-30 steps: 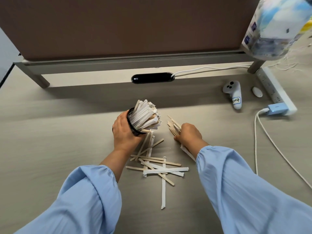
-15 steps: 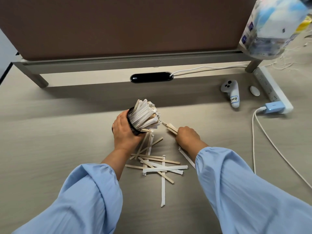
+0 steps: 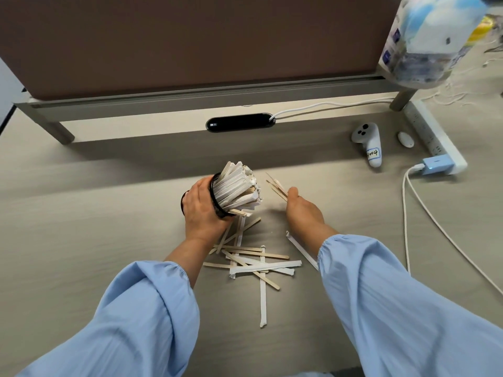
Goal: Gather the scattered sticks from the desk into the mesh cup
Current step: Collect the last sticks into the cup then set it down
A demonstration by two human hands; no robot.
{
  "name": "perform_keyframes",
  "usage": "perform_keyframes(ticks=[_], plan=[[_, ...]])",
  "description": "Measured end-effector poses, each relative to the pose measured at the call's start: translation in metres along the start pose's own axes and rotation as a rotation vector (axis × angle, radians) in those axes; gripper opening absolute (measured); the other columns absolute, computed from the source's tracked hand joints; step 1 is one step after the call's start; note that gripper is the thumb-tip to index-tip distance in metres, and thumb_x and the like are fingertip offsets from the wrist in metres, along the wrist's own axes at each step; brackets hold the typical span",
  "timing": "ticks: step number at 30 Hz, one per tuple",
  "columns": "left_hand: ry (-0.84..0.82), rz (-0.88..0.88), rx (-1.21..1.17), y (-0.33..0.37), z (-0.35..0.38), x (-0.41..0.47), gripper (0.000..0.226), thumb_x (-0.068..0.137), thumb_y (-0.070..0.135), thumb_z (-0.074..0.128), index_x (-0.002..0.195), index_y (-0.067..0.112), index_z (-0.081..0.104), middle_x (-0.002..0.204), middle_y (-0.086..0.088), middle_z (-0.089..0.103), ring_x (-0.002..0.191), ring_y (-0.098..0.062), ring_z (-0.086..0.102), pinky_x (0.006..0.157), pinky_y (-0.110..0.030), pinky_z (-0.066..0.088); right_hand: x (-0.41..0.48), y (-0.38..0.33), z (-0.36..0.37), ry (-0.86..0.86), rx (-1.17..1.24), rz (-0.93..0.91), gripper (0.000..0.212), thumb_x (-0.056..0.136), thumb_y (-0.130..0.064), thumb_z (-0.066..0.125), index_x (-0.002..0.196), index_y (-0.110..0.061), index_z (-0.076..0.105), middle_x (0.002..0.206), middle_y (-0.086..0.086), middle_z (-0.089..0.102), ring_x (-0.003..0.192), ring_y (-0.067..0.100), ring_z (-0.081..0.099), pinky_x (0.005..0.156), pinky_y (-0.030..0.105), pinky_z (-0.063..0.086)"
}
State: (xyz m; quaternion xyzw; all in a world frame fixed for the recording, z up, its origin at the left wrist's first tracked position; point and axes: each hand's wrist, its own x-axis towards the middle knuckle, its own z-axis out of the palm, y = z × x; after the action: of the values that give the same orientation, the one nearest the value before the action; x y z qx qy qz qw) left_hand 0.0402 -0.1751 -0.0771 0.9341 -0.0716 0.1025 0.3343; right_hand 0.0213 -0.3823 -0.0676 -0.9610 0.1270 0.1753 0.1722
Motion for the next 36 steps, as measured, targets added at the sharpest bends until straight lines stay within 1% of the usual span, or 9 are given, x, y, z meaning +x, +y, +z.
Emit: perform_keyframes(ticks=[5,10,14,19,24,27,30,33,36], plan=[[-0.027,0.052,0.043,0.002,0.002,0.0,0.081,0.057,0.042,0.067,0.126,0.007,0.043,0.123,-0.016,0.053,0.116,-0.035,0.046,0.102,-0.046,0.03,-0.012,0.02,0.0,-0.013,0.019,0.015,0.042,0.084,-0.044,0.063,0.106,-0.009,0.052,0.111,0.013,0.064,0.105,0.033,0.058,0.08,0.034,0.045],[-0.064,0.082,0.028,0.008,0.004,-0.003,0.084,0.055,0.038,0.072,0.127,0.007,0.044,0.124,-0.016,0.053,0.117,-0.035,0.046,0.102,-0.047,0.03,-0.028,0.038,0.0,-0.181,-0.006,0.111,0.039,0.065,-0.042,0.08,0.085,-0.018,0.057,0.102,0.009,0.066,0.093,0.026,0.06,0.074,0.03,0.044],[-0.088,0.115,0.019,0.013,0.001,-0.008,0.089,0.053,0.056,0.055,0.127,0.007,0.044,0.124,-0.016,0.053,0.117,-0.035,0.046,0.1,-0.046,0.031,-0.038,0.042,0.009,-0.189,0.0,0.148,0.033,0.074,-0.027,0.073,0.101,-0.01,0.064,0.107,0.014,0.067,0.098,0.031,0.063,0.075,0.029,0.045],[-0.093,0.133,-0.001,0.01,-0.006,-0.012,0.094,0.05,0.058,0.054,0.126,0.004,0.045,0.123,-0.018,0.053,0.116,-0.037,0.047,0.1,-0.046,0.03,-0.05,0.03,0.016,-0.155,0.006,0.137,0.034,0.092,-0.028,0.049,0.115,-0.005,0.055,0.12,0.019,0.06,0.11,0.035,0.058,0.088,0.035,0.045],[-0.071,0.094,-0.002,-0.007,-0.018,-0.015,0.091,0.052,0.054,0.056,0.126,0.003,0.043,0.124,-0.019,0.052,0.116,-0.038,0.046,0.102,-0.05,0.031,-0.056,-0.004,0.016,-0.068,0.125,-0.008,0.026,0.096,-0.024,0.039,0.115,-0.007,0.037,0.107,0.025,0.06,0.091,0.036,0.056,0.071,0.034,0.036],[-0.036,0.061,-0.015,-0.019,-0.03,-0.018,0.091,0.054,0.055,0.053,0.126,0.001,0.044,0.123,-0.02,0.052,0.116,-0.039,0.047,0.102,-0.051,0.032,-0.061,-0.023,0.022,-0.084,0.132,-0.122,0.035,0.094,-0.033,0.049,0.115,-0.007,0.037,0.107,0.023,0.061,0.093,0.036,0.057,0.071,0.031,0.035],[0.002,0.048,-0.002,-0.036,-0.041,-0.02,0.087,0.056,0.053,0.055,0.124,0.001,0.045,0.121,-0.019,0.055,0.113,-0.038,0.049,0.099,-0.049,0.034,-0.068,-0.033,0.032,-0.098,0.084,-0.164,0.057,0.078,-0.045,0.07,0.114,-0.011,0.044,0.109,0.016,0.062,0.099,0.033,0.058,0.073,0.032,0.039],[0.021,0.02,0.006,-0.05,-0.05,-0.024,0.086,0.056,0.054,0.058,0.123,0.001,0.046,0.119,-0.018,0.056,0.111,-0.037,0.05,0.098,-0.048,0.035,-0.073,-0.038,0.043,-0.152,0.003,-0.183,0.056,0.069,-0.045,0.078,0.103,-0.011,0.049,0.111,0.014,0.061,0.103,0.031,0.055,0.072,0.029,0.035],[0.02,0.027,0.019,-0.057,-0.056,-0.028,0.084,0.056,0.052,0.058,0.123,0.002,0.046,0.118,-0.018,0.056,0.11,-0.037,0.051,0.097,-0.047,0.036,-0.074,-0.042,0.051,-0.154,-0.056,-0.174,0.062,0.066,-0.041,0.08,0.114,-0.012,0.052,0.115,0.011,0.058,0.109,0.029,0.053,0.082,0.032,0.04]])
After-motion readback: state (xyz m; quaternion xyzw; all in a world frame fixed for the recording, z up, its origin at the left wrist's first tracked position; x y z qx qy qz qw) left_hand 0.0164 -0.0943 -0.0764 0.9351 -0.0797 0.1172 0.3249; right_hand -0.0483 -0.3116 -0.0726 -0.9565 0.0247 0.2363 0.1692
